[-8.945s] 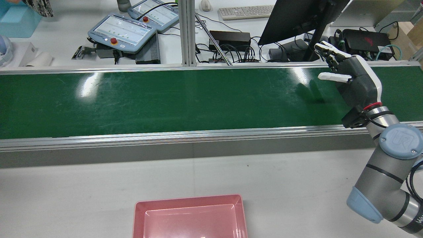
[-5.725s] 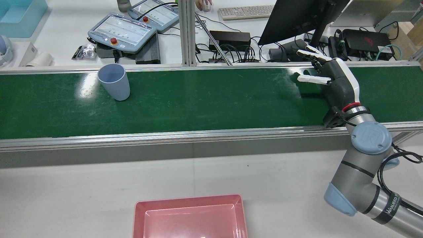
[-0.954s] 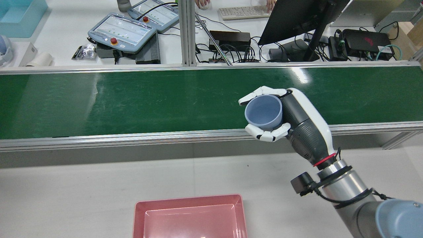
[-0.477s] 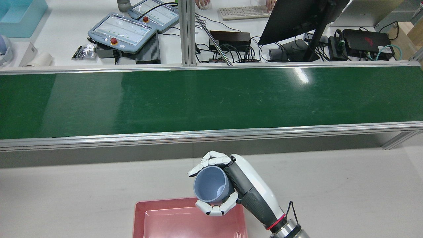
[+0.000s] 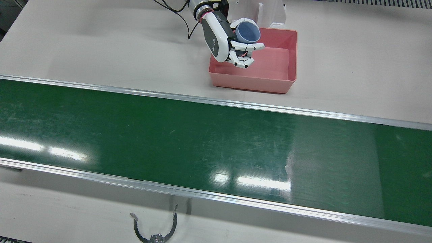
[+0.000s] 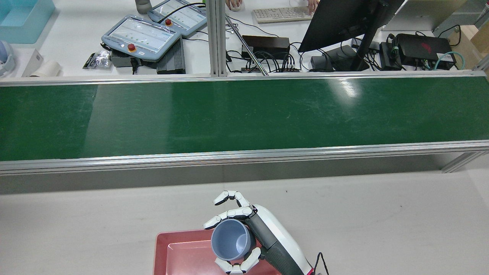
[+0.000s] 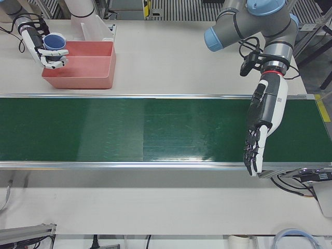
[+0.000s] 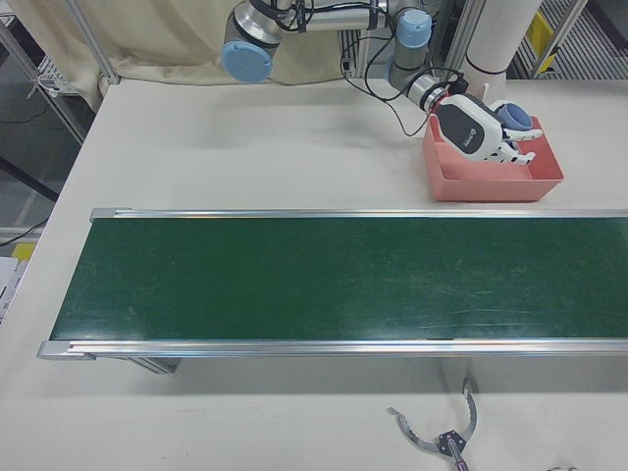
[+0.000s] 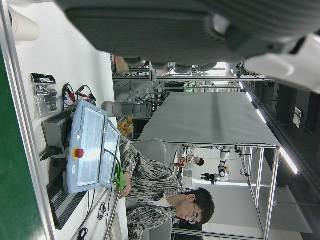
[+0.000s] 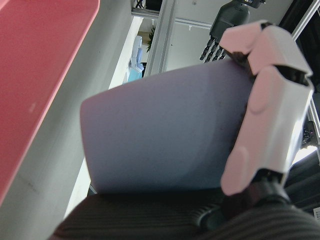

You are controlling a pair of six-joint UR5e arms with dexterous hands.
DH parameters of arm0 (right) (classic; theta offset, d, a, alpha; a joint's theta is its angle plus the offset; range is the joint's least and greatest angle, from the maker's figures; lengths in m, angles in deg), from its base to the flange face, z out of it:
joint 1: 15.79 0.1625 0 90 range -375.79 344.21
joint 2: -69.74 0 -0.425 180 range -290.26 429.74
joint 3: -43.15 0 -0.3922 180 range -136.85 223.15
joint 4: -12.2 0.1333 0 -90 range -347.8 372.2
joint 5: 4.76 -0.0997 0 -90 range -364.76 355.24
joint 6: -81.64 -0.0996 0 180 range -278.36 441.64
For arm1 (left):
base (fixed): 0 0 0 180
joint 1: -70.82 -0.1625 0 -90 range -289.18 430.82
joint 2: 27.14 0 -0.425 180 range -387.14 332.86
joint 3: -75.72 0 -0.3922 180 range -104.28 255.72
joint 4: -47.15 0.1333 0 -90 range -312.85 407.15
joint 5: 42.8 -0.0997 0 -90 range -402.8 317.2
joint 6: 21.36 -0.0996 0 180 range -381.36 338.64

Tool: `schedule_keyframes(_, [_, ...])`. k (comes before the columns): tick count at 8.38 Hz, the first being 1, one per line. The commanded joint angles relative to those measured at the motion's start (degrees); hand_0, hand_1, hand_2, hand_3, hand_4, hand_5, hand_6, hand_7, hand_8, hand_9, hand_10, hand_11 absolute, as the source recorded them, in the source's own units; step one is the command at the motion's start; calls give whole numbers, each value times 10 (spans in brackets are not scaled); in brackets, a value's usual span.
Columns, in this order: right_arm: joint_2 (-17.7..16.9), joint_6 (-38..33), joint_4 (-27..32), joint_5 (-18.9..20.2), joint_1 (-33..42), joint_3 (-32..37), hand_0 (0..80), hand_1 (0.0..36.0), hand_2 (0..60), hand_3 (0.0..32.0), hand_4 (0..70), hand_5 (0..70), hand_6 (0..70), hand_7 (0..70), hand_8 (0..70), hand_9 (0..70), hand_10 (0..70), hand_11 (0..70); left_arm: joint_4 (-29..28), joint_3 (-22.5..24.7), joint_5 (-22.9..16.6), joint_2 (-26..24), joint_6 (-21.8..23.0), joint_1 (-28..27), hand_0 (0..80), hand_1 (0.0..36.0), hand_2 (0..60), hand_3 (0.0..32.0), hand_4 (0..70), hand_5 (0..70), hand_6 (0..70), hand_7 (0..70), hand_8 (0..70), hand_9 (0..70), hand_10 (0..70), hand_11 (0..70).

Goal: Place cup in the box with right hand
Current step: 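Carry the cup with the right hand down toward the pink tray, then open the right hand to release the cup into the tray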

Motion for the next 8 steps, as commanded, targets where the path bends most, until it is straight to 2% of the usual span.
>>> schedule_keyframes(1, [0, -2, 3, 6, -2, -7, 610, 179, 0, 0, 78, 69, 29, 66, 52, 92, 0, 0, 0, 1, 0, 0, 0, 0, 0, 0, 0, 0, 0, 0, 0, 0, 0, 0, 0, 0])
schedule_keyframes(2, [-1, -3, 3, 7, -2, -12, 602, 190, 4, 0, 76, 69, 31, 78, 57, 100, 0, 0, 0, 0, 0, 0, 0, 0, 0, 0, 0, 0, 0, 0, 0, 0, 0, 0, 0, 0])
schedule_keyframes(3, [-3, -4, 2, 7, -2, -20, 624, 155, 1, 0, 133, 69, 33, 86, 60, 106, 0, 0, -1, 0, 0, 0, 0, 0, 0, 0, 0, 0, 0, 0, 0, 0, 0, 0, 0, 0])
schedule_keyframes(4, [-4, -4, 1, 7, 0, -30, 609, 172, 11, 0, 112, 69, 35, 95, 64, 113, 0, 0, -1, 0, 0, 0, 0, 0, 0, 0, 0, 0, 0, 0, 0, 0, 0, 0, 0, 0])
schedule_keyframes(5, [-5, -4, 1, 8, 0, -35, 618, 153, 4, 0, 140, 68, 37, 103, 65, 117, 0, 0, -1, 0, 0, 0, 0, 0, 0, 0, 0, 0, 0, 0, 0, 0, 0, 0, 0, 0])
schedule_keyframes(6, [-7, -5, 1, 8, 4, -38, 616, 153, 5, 0, 148, 67, 38, 110, 66, 120, 0, 0, -1, 0, 0, 0, 1, 0, 0, 0, 0, 0, 0, 0, 0, 0, 0, 0, 0, 0])
schedule_keyframes(7, [-29, -6, 1, 8, 24, -68, 612, 152, 6, 0, 158, 67, 39, 116, 69, 125, 0, 0, -1, 0, 0, 0, 0, 0, 0, 0, 0, 0, 0, 0, 0, 0, 0, 0, 0, 0])
schedule_keyframes(8, [-67, -12, -2, 9, 65, -117, 594, 170, 22, 0, 136, 67, 40, 120, 69, 126, 0, 0, -1, 0, 0, 0, 0, 0, 0, 0, 0, 0, 0, 0, 0, 0, 0, 0, 0, 0])
